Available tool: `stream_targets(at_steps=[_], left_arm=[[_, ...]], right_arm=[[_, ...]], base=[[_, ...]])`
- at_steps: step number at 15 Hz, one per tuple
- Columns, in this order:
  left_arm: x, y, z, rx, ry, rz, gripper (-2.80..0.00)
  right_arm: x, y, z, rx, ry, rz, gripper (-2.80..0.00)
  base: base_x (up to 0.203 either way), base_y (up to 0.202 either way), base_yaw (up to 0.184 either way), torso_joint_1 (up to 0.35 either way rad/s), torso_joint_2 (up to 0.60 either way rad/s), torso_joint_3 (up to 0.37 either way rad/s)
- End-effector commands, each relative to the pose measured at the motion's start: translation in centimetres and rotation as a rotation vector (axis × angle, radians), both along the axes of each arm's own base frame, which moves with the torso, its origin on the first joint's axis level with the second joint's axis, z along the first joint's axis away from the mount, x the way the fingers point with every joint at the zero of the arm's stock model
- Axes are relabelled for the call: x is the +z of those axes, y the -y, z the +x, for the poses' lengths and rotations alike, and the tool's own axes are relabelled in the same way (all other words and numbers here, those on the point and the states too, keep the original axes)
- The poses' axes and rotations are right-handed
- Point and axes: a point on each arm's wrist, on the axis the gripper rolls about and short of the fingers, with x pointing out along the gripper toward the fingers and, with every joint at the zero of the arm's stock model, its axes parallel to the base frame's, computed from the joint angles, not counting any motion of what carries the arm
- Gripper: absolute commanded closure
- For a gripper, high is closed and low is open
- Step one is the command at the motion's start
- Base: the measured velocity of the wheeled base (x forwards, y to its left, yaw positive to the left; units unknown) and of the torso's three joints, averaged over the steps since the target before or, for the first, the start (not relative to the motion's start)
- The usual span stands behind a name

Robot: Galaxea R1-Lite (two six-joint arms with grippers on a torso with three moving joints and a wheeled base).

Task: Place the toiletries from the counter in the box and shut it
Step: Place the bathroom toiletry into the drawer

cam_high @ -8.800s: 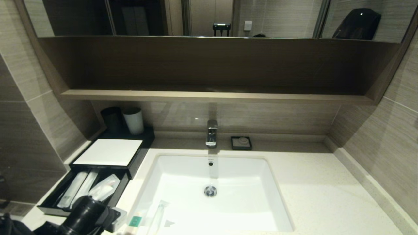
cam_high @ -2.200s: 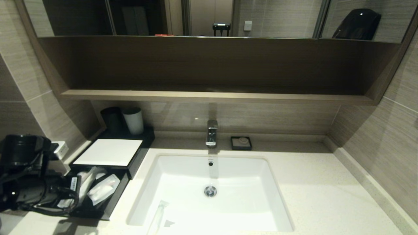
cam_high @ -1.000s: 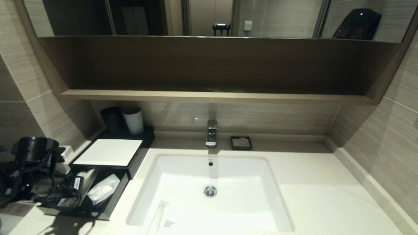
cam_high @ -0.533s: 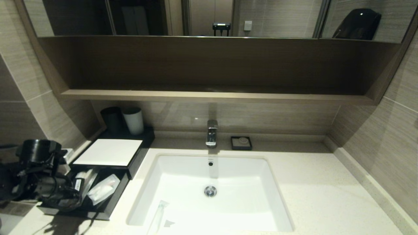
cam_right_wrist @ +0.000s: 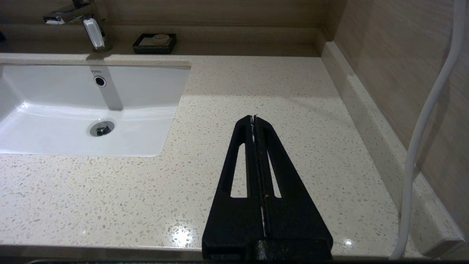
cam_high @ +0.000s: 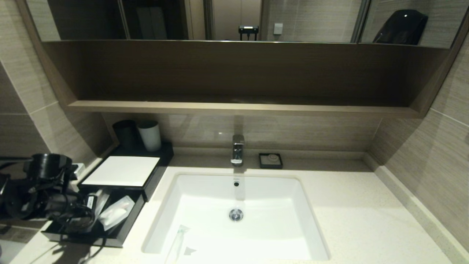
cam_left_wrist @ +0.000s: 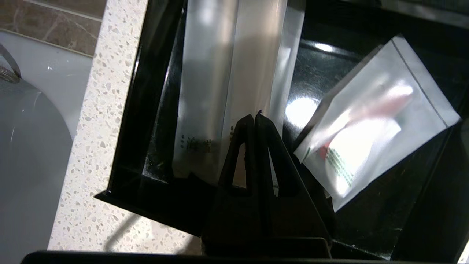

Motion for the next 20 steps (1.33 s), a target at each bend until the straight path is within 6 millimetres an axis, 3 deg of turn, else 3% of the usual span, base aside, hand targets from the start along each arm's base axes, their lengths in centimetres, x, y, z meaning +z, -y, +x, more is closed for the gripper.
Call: stream_targets(at_steps=[1, 6, 20], left_arm=[[0.2, -0.4, 0.2, 0.012, 0.011, 0.005, 0.0], [0.0, -1.8, 1.1, 0.04, 0.018, 0.016, 0.0], [-0.7, -1.9, 1.5, 0.011, 0.018, -0.008, 0.0]], right_arm=[[0.0, 0.0, 0.0, 0.0, 0.001, 0.001, 0.0], [0.0, 0.0, 0.0, 0.0, 0.001, 0.0, 0.0], [0.0, 0.0, 0.0, 0.0, 0.001, 0.001, 0.0]], base=[[0.0, 0.0, 0.0, 0.0, 0.0, 0.0], [0.0, 0.0, 0.0, 0.0, 0.0, 0.0], [0.0, 0.0, 0.0, 0.0, 0.0, 0.0]])
